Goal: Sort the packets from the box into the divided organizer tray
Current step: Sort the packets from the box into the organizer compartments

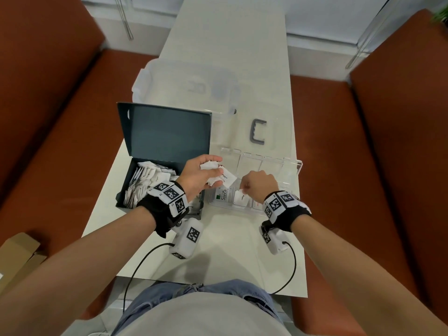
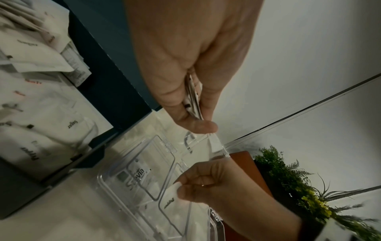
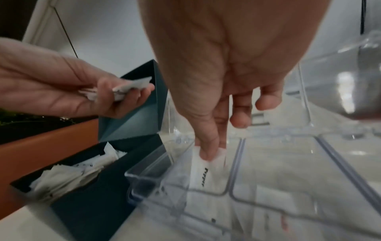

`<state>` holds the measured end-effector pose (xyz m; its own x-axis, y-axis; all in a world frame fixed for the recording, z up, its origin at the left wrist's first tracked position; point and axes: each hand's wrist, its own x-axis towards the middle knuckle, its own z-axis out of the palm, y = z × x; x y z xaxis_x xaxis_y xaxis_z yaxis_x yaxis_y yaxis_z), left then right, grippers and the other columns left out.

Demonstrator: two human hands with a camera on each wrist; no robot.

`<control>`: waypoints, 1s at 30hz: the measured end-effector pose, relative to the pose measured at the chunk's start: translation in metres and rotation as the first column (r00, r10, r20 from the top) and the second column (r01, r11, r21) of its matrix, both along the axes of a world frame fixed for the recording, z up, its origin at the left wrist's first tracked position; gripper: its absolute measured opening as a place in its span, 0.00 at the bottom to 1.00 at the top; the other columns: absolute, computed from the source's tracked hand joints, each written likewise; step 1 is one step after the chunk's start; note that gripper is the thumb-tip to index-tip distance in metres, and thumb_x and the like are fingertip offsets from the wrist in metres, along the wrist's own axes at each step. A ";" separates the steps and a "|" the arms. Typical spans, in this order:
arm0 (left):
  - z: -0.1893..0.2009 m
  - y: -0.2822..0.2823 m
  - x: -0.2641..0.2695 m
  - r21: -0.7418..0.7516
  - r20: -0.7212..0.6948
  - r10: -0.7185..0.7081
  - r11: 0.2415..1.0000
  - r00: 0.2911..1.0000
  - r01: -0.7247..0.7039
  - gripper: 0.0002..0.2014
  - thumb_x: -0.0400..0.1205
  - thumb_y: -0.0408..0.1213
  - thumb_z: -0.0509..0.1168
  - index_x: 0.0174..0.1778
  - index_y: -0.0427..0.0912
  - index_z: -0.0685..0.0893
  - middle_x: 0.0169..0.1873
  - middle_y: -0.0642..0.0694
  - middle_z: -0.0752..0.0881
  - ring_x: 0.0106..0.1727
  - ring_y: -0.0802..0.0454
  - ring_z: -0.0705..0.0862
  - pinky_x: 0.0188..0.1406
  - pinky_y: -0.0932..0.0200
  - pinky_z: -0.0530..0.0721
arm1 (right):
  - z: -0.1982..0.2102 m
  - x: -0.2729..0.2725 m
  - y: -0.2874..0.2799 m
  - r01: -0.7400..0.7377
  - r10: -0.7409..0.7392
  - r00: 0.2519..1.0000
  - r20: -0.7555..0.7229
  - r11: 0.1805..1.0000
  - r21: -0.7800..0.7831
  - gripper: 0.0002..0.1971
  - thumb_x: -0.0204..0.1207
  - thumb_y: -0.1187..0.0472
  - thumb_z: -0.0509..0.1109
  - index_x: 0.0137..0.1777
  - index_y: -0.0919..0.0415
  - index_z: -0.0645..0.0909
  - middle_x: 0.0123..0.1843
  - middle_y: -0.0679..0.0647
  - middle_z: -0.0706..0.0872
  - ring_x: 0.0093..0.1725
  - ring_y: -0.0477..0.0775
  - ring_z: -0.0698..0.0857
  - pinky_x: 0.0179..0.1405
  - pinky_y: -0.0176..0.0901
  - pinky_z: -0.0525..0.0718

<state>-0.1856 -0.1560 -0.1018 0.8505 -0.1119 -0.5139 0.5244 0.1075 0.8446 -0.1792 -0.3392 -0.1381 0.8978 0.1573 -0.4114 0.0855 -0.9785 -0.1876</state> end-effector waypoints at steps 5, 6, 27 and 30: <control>-0.002 0.002 -0.002 -0.017 -0.004 0.002 1.000 1.000 -0.002 0.16 0.78 0.21 0.69 0.61 0.37 0.84 0.56 0.37 0.84 0.54 0.42 0.86 0.33 0.61 0.89 | -0.018 -0.006 0.003 -0.002 0.003 1.000 0.019 0.999 -0.043 0.09 0.78 0.59 0.67 0.53 0.45 0.85 0.50 0.46 0.89 0.55 0.53 0.84 0.59 0.49 0.66; -0.002 0.002 -0.002 -0.017 -0.005 0.004 1.000 1.000 -0.004 0.16 0.78 0.21 0.69 0.61 0.37 0.84 0.56 0.37 0.84 0.52 0.43 0.86 0.33 0.61 0.89 | -0.019 -0.006 0.003 -0.014 0.015 1.000 0.021 0.999 -0.051 0.10 0.79 0.58 0.67 0.55 0.45 0.85 0.51 0.46 0.89 0.56 0.53 0.84 0.59 0.49 0.65; 0.001 -0.007 0.000 0.000 0.044 -0.100 0.995 0.994 0.101 0.16 0.75 0.27 0.75 0.59 0.38 0.85 0.55 0.38 0.86 0.46 0.49 0.88 0.36 0.61 0.88 | 0.054 0.003 0.003 0.148 -0.182 0.983 -0.004 0.782 0.606 0.12 0.76 0.55 0.73 0.59 0.54 0.85 0.39 0.49 0.89 0.35 0.34 0.82 0.36 0.17 0.72; 0.001 -0.010 0.001 -0.005 0.044 -0.093 0.996 0.995 0.093 0.16 0.76 0.28 0.74 0.60 0.36 0.84 0.54 0.39 0.85 0.44 0.49 0.87 0.36 0.61 0.89 | 0.054 0.005 0.000 0.182 -0.188 0.980 -0.060 0.749 0.637 0.12 0.73 0.63 0.76 0.57 0.56 0.86 0.36 0.52 0.89 0.31 0.31 0.82 0.36 0.18 0.74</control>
